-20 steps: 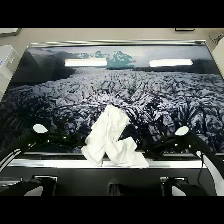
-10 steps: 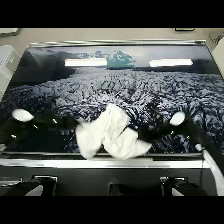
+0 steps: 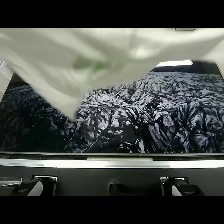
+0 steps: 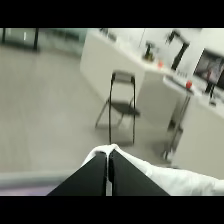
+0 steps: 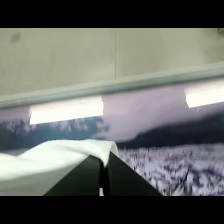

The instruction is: Fold the clothes and pants, and hang the long-sleeved shirts on hangers.

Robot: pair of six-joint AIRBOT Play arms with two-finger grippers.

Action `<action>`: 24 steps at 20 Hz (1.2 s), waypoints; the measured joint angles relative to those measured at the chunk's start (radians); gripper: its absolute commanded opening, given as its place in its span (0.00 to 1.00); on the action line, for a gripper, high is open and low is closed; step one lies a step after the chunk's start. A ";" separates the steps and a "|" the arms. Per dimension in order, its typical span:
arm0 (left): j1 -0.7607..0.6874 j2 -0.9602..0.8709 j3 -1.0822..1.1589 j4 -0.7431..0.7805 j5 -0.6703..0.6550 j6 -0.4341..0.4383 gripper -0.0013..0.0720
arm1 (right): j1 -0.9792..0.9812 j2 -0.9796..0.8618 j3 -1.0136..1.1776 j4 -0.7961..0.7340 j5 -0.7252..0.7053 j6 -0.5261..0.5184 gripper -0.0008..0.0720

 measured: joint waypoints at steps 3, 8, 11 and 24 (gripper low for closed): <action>0.011 0.077 0.090 -0.024 0.117 -0.007 0.05 | -0.012 0.087 0.083 -0.013 -0.039 0.008 0.06; 0.018 0.114 0.135 -0.053 0.182 -0.007 0.05 | -0.018 0.160 0.121 -0.013 -0.166 0.011 0.06; 0.018 0.071 0.134 -0.035 0.100 -0.008 0.04 | -0.018 0.140 0.127 -0.029 -0.177 0.011 0.06; -0.133 -0.454 -0.465 0.024 -0.139 -0.028 0.05 | -0.019 -0.661 0.077 0.025 0.082 0.232 0.06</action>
